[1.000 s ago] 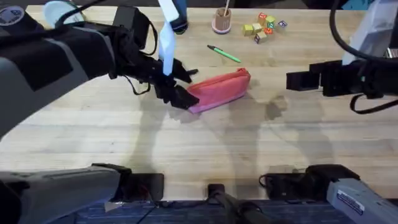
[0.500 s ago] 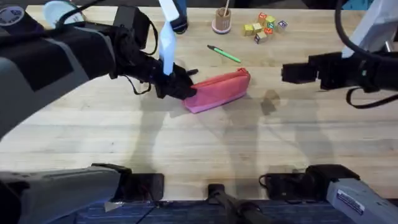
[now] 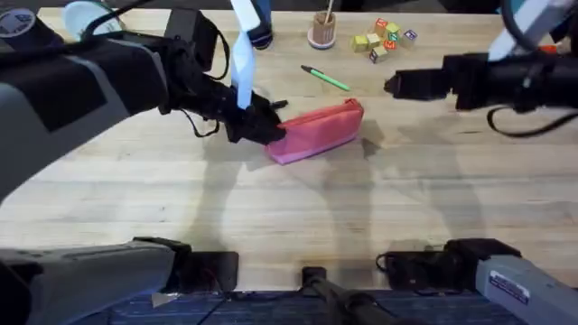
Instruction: Unzip the bag, pick up the pens from the table one at a time and place them inside, then zip the bag closed.
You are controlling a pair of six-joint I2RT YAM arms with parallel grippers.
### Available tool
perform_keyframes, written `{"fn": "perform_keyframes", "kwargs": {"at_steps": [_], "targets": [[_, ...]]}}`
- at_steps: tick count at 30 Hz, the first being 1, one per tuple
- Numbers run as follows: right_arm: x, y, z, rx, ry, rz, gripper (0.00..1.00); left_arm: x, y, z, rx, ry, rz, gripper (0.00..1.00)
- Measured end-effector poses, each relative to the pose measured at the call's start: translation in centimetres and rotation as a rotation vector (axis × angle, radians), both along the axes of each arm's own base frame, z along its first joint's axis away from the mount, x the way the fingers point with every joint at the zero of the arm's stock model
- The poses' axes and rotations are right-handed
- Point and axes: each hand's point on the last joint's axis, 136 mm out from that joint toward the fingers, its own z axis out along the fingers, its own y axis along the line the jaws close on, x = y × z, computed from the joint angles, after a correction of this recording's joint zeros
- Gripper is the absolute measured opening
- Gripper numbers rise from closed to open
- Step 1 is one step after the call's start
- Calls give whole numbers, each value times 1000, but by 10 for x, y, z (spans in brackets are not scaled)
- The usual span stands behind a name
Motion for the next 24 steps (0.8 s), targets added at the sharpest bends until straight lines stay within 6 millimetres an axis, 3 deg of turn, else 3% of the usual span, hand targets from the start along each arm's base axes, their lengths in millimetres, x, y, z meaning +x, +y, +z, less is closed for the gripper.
{"fn": "perform_keyframes", "kwargs": {"at_steps": [13,18,24], "targets": [[40,19,15,0,177,57,996,0,0,0,0,0,0,42],[51,23,6,-1,227,67,996,0,0,0,0,0,0,42],[51,24,-3,5,267,68,996,0,0,0,0,0,0,42]]}}
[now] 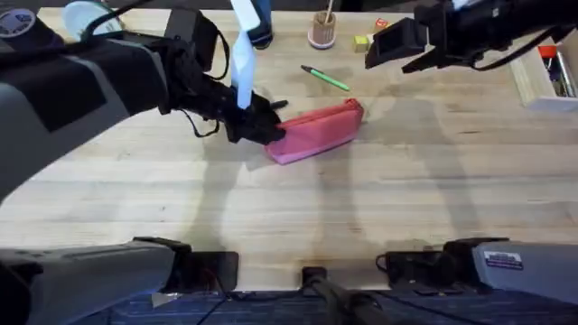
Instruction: Unzip the bag, pick up the pens from the table one at a time and place them inside, then zip the bag closed.
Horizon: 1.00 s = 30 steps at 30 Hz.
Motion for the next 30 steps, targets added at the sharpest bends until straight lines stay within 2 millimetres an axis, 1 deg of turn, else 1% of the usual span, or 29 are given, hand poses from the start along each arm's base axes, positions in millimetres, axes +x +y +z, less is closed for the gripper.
{"fn": "perform_keyframes", "kwargs": {"at_steps": [15,22,25,26,30], "targets": [[-2,0,-3,0,18,-2,997,0,0,0,0,0,0,41],[4,2,-25,-2,87,-3,997,0,0,0,0,-1,0,41],[7,4,-38,-1,129,-8,997,0,0,0,0,-1,0,41],[12,6,-49,12,162,-14,997,0,0,0,0,-1,0,41],[17,12,-61,44,196,-9,997,0,0,0,0,-1,0,41]]}}
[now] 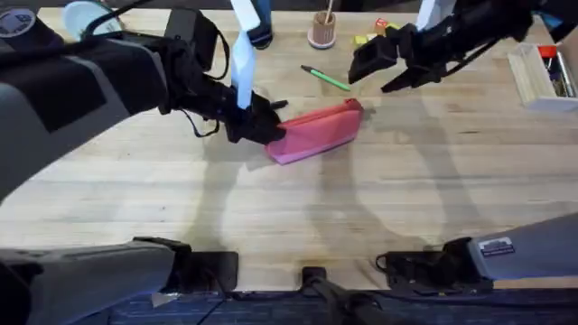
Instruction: Unzip the bag, pick up the pens from the table one at a time and place them inside, then zip the bag closed.
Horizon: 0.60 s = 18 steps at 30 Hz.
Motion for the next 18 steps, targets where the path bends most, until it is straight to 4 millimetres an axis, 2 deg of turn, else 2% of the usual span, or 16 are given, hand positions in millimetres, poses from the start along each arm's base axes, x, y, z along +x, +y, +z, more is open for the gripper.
{"fn": "perform_keyframes", "kwargs": {"at_steps": [8,18], "targets": [[4,10,-21,27,63,2,997,0,0,0,0,0,0,41],[12,31,-32,30,42,52,997,0,0,0,0,0,0,42]]}}
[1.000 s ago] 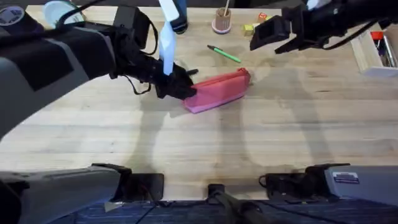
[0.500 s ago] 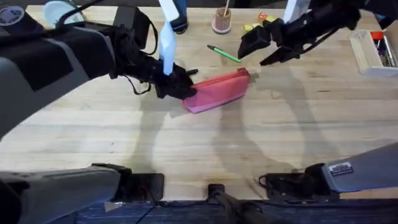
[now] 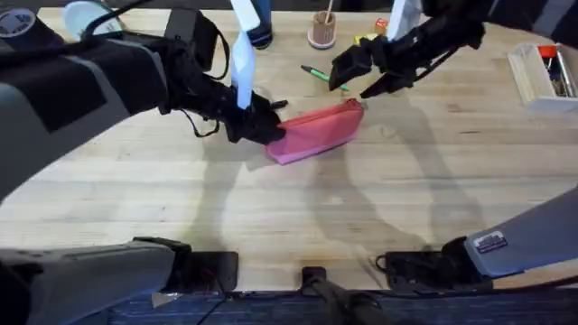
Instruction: Unzip the bag, pick up the pens from the table one at a time and place them inside, then zip the bag closed.
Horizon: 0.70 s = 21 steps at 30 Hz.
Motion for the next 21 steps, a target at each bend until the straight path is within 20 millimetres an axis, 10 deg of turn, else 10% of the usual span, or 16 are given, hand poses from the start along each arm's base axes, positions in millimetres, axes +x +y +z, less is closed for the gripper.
{"fn": "perform_keyframes", "kwargs": {"at_steps": [21], "targets": [[-6,14,-18,-9,50,37,893,0,0,0,0,0,0,41]]}}
